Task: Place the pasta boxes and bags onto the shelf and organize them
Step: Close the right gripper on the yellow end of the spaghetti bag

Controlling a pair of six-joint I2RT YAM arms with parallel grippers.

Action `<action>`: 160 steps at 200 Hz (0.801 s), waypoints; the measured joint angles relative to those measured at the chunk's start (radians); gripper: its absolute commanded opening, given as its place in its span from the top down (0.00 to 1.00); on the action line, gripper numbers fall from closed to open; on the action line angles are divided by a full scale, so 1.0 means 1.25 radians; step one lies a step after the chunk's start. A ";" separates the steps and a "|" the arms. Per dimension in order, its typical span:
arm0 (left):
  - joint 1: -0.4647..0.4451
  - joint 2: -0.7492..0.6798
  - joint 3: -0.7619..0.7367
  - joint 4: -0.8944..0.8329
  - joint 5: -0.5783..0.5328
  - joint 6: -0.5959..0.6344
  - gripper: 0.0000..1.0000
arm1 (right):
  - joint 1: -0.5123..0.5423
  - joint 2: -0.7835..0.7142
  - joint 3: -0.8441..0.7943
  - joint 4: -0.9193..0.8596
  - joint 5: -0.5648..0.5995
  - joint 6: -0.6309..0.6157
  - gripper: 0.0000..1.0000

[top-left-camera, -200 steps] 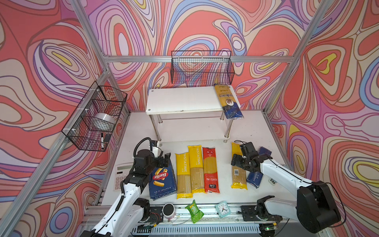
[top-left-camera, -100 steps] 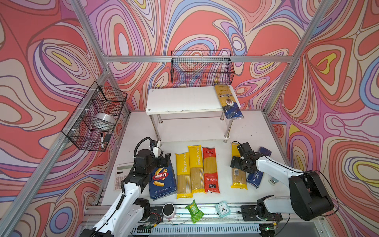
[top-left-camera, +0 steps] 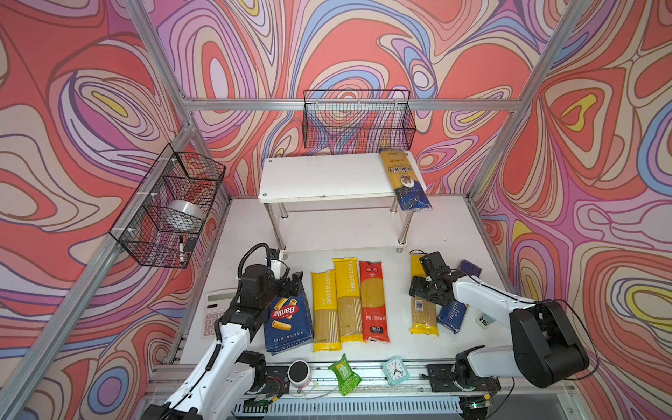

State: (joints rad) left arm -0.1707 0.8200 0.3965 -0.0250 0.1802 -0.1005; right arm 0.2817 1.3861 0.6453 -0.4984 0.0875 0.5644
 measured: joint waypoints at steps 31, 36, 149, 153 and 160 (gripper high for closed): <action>0.000 0.000 0.000 0.000 0.000 0.000 0.00 | 0.000 0.010 0.006 0.007 0.000 -0.004 0.19; 0.000 0.000 0.000 0.000 0.000 0.000 0.00 | 0.000 0.011 0.006 0.010 -0.001 -0.005 0.19; 0.000 0.000 0.000 0.000 0.002 0.000 0.00 | -0.005 0.016 0.004 0.055 -0.049 -0.020 0.41; 0.000 0.000 0.000 0.000 0.002 0.000 0.00 | -0.005 0.016 0.004 0.056 -0.049 -0.020 0.42; 0.000 0.000 0.000 0.000 0.002 0.000 0.00 | -0.005 0.016 0.004 0.057 -0.051 -0.020 0.43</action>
State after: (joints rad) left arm -0.1707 0.8200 0.3965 -0.0250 0.1829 -0.1005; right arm 0.2760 1.4067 0.6506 -0.4271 0.0238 0.5400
